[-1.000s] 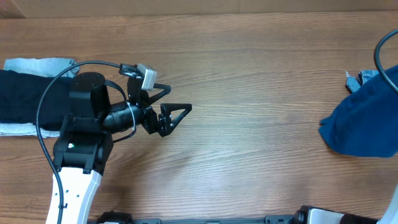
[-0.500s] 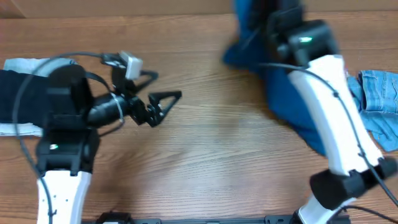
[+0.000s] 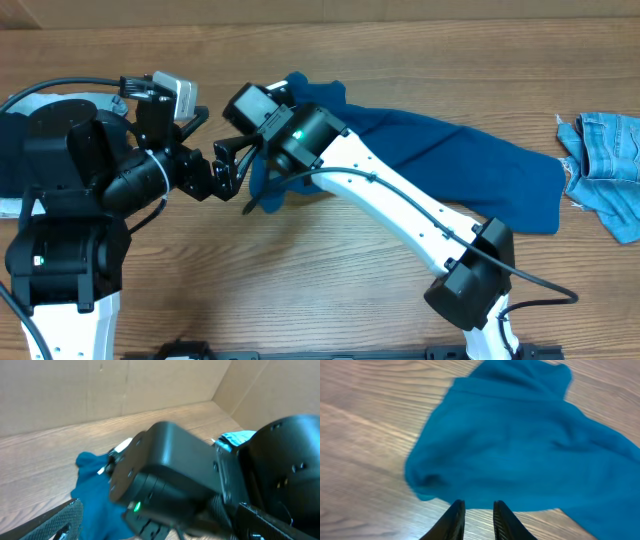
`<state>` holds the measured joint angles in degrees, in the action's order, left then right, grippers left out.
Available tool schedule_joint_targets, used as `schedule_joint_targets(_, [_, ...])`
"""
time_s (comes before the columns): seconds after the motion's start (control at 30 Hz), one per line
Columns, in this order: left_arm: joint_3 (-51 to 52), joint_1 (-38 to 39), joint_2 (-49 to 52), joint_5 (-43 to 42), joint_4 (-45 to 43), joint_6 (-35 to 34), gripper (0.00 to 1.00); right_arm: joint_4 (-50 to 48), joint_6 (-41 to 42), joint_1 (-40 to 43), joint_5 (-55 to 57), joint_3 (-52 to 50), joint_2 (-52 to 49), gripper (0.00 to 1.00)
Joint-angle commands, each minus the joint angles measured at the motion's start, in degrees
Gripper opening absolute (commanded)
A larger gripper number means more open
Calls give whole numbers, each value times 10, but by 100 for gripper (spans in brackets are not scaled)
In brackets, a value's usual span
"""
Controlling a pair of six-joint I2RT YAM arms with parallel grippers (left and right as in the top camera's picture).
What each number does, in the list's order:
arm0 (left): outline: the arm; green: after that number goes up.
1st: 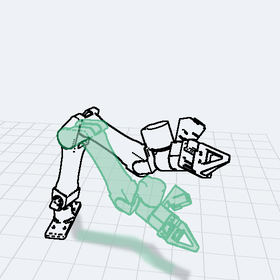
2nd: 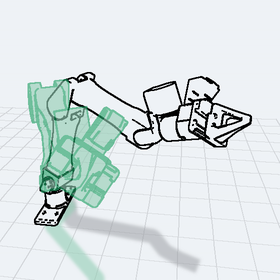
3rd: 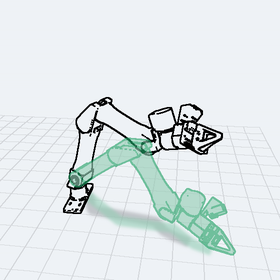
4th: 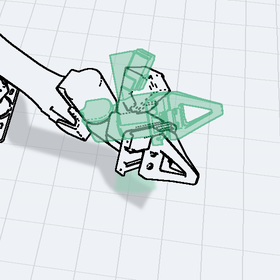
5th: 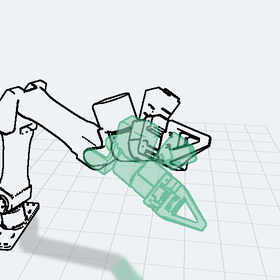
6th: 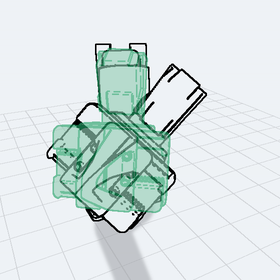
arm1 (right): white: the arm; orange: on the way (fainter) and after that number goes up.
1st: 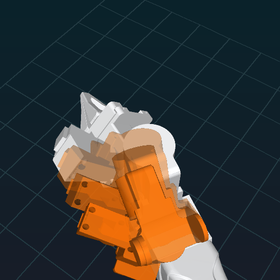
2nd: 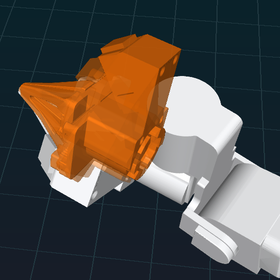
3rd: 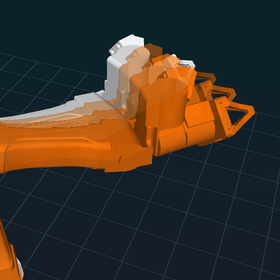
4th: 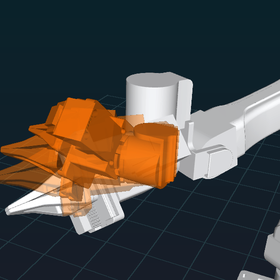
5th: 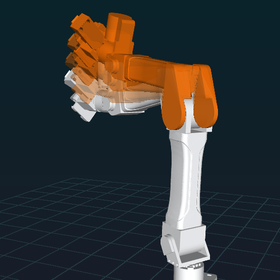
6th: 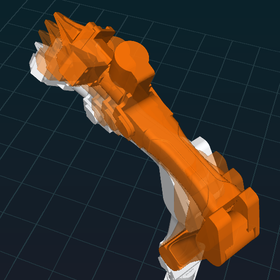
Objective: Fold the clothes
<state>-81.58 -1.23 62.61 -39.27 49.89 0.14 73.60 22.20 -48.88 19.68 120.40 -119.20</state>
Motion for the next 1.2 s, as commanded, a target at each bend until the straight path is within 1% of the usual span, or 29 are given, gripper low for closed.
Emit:
schedule_joint_targets(0.0, [-5, -2, 40, 54, 43, 16, 100, 5, 38, 81, 6, 11, 15, 32])
schedule_joint_targets(0.07, [-5, -2, 77, 50, 47, 11, 100, 1, 38, 149, -54, 11, 15, 43])
schedule_joint_targets(0.1, [-5, -2, 96, 47, 46, 10, 100, 2, 37, 186, -84, 11, 15, 47])
schedule_joint_targets(0.13, [-5, -2, 111, 46, 40, 8, 100, 3, 31, 210, -121, 11, 15, 47])
schedule_joint_targets(0.2, [-5, -2, 169, 26, 16, -25, 100, 18, 29, 308, -215, 11, 17, 47])
schedule_joint_targets(0.27, [-5, -1, 203, -26, 0, -53, 100, 37, 28, 389, -277, 11, 27, 44])
schedule_joint_targets(0.3, [-5, -1, 233, -59, -24, -65, 100, 43, 4, 435, -313, 11, 40, 44])
schedule_joint_targets(0.33, [-5, -1, 250, -55, -45, -66, 100, 46, -5, 463, -330, 11, 52, 45])
schedule_joint_targets(0.4, [-5, 4, 294, -39, -88, -71, 94, 52, -26, 519, -351, 11, 87, 49])
schedule_joint_targets(0.47, [-5, 18, 329, -3, -109, -81, 96, 54, -27, 553, -352, 11, 121, 52])
schedule_joint_targets(0.5, [-5, 34, 356, 24, -121, -82, 96, 54, -27, 568, -352, 11, 143, 55])
schedule_joint_targets(0.53, [-6, 59, 394, 64, -140, -81, 96, 54, -27, 579, -352, 11, 163, 59])
schedule_joint_targets(0.6, [-7, 90, 444, 124, -174, -81, 95, 54, -27, 580, -352, 11, 181, 62])
schedule_joint_targets(0.63, [-7, 115, 487, 162, -214, -73, 92, 57, -27, 579, -352, 11, 183, 63])
schedule_joint_targets(0.8, [-8, 153, 560, 263, -307, -63, 83, 75, -28, 579, -352, 11, 183, 63])
schedule_joint_targets(0.83, [-8, 156, 568, 276, -328, -55, 83, 79, -30, 579, -352, 11, 183, 63])
schedule_joint_targets(0.9, [-8, 162, 581, 277, -369, -39, 80, 85, -36, 579, -344, 11, 183, 63])
schedule_joint_targets(0.93, [-8, 163, 583, 279, -380, -39, 77, 91, -36, 579, -337, 11, 183, 63])
schedule_joint_targets(0.97, [-8, 163, 584, 278, -386, -40, 71, 94, -37, 579, -332, 11, 183, 63])
schedule_joint_targets(1.0, [-8, 163, 584, 278, -385, -40, 62, 95, -42, 579, -330, 11, 183, 63])
schedule_joint_targets(1.03, [-8, 163, 584, 277, -380, -39, 59, 95, -43, 579, -330, 11, 183, 63])
schedule_joint_targets(1.07, [-8, 163, 584, 277, -372, -36, 60, 94, -43, 579, -330, 11, 183, 63])
schedule_joint_targets(1.13, [-8, 163, 584, 289, -355, -27, 84, 95, -43, 579, -330, 11, 183, 63])
schedule_joint_targets(1.17, [-8, 163, 584, 297, -353, -27, 88, 97, -45, 579, -330, 11, 183, 63])
